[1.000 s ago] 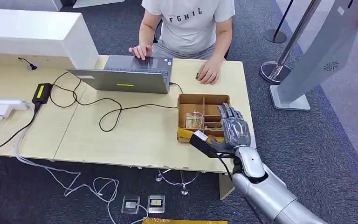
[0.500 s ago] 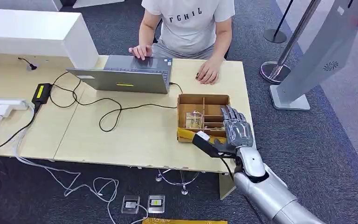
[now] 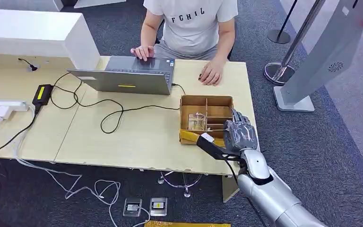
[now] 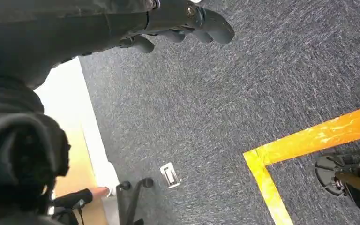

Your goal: Pass the card to the sensor for recognition and then transmit it.

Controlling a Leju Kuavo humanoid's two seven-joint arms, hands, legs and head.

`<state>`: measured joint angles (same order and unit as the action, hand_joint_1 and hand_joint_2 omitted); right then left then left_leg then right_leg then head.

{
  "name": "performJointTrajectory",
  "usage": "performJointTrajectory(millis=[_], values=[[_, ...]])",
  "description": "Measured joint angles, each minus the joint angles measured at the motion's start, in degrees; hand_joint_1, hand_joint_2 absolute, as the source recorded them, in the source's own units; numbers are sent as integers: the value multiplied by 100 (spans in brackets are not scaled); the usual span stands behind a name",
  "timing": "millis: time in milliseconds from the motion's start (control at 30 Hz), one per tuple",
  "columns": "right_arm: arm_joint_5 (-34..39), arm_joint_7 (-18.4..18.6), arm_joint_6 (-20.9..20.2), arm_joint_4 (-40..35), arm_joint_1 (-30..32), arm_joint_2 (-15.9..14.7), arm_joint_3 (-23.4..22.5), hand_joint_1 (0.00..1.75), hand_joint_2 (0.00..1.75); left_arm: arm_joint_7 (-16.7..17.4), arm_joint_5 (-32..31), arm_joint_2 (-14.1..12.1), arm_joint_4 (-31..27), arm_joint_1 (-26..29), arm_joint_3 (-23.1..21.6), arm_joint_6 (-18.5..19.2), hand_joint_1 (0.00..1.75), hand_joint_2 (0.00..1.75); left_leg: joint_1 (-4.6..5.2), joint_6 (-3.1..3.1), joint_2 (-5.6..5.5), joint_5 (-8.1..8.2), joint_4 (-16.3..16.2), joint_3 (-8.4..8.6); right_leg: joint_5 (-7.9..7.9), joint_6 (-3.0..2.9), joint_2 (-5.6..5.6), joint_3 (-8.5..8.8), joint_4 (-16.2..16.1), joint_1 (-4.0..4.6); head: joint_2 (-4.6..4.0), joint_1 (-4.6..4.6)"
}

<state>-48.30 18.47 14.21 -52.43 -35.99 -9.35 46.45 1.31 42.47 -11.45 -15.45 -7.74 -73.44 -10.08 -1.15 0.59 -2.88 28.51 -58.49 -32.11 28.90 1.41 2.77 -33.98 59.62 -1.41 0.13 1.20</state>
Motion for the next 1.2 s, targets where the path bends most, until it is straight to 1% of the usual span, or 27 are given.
performJointTrajectory(millis=[533, 733, 900, 1000, 1133, 1200], values=[[-136, -140, 7, 94, -3, 157, -55, 175, 175, 0, -101, 52, 42, 0, -2, -17, 0, 0, 0, 0, 0, 0, 0, 0, 0, 0, 0, 0, 0, 0, 0, 2], [-68, -273, 116, 125, -13, 227, -55, 175, 175, 0, -101, 68, 48, 0, 0, -17, 0, 0, 0, 0, 1, 0, 0, 0, 0, 0, 1, 0, 0, 0, 0, 0], [-18, -293, 155, 65, -70, 293, -55, 175, 175, 0, -101, 81, 50, 0, 0, -15, 0, 0, 0, 0, 1, 0, 0, -1, 0, 0, 1, 0, 0, 0, 0, 0], [59, -258, 245, -90, -148, 302, -57, 175, 175, 0, -116, 87, 55, 1, 0, -15, 0, 0, 0, 0, 1, 0, 0, -1, 0, 0, 1, 0, 0, 0, 0, -2], [94, -62, 297, -461, -376, 286, -101, 175, 175, 0, -194, 94, 61, 1, 0, -15, 0, 0, 0, 0, 1, 0, 0, 1, 0, 0, 3, 0, 0, 0, 0, 0], [-150, 100, 301, -655, -481, 271, -149, 175, 175, -9, -249, 94, 61, 3, 0, -13, 0, 0, 0, 0, 1, 0, 0, 2, 0, 0, 4, 0, 0, 0, 0, 0]])
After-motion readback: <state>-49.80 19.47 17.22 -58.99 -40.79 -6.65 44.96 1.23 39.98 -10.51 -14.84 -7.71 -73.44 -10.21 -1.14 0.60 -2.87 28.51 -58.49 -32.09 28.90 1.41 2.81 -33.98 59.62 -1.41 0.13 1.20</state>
